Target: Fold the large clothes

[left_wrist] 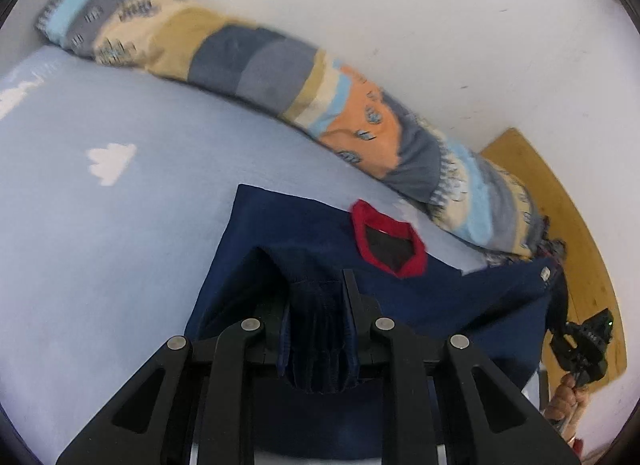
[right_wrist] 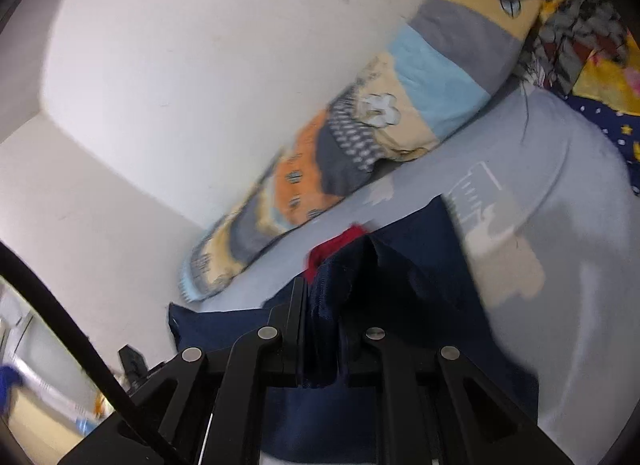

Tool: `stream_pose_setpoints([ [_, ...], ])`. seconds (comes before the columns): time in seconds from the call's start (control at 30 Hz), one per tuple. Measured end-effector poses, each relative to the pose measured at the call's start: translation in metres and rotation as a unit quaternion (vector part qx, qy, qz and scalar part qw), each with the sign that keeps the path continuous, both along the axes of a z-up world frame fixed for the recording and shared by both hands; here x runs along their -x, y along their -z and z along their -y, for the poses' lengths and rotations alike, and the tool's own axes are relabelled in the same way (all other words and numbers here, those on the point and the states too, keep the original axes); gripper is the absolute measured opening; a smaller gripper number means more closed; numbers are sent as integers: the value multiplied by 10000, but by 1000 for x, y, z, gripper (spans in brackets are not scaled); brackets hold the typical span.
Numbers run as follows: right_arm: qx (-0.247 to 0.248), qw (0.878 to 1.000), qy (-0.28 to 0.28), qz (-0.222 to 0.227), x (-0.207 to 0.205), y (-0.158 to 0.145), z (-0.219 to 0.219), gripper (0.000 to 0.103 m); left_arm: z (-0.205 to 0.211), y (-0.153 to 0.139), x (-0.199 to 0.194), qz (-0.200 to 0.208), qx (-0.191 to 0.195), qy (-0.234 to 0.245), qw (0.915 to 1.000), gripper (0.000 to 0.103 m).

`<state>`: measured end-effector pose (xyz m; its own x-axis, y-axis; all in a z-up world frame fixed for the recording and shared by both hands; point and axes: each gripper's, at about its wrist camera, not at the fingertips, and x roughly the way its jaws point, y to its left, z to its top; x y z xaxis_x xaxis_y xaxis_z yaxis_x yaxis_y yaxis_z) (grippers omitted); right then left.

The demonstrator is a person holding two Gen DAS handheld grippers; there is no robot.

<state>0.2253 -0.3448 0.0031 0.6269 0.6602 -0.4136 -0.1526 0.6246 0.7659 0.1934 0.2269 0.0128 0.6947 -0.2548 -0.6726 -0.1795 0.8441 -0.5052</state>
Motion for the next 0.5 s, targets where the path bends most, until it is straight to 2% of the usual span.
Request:
stream_pose_setpoints([
  [0.1, 28, 9988, 170, -461, -62, 33, -6, 14, -15, 38, -67, -463, 70, -173, 9988, 25],
  [0.17, -11, 9956, 411, -839, -102, 67, -7, 15, -27, 69, -103, -699, 193, -432, 9964, 26],
  [0.3, -198, 9835, 363, -1762, -155, 133, -12, 23, -35, 106, -123, -838, 603, -651, 9925, 27],
  [0.37, -624, 9804, 330, -1841, -161, 142, -3, 29, -37, 111, -128, -820, 714, -557, 9925, 33],
  [0.43, -1109, 9775, 204, -1782, -161, 140, 8, 52, -43, 112, -127, -811, 1123, -500, 9891, 43],
  [0.47, -1200, 9777, 189, -1713, -159, 135, 11, 62, -49, 111, -125, -731, 1426, -509, 9858, 50],
  [0.5, -1226, 9792, 242, -1599, -153, 127, 17, 80, -54, 111, -121, -671, 1679, -538, 9821, 54],
])
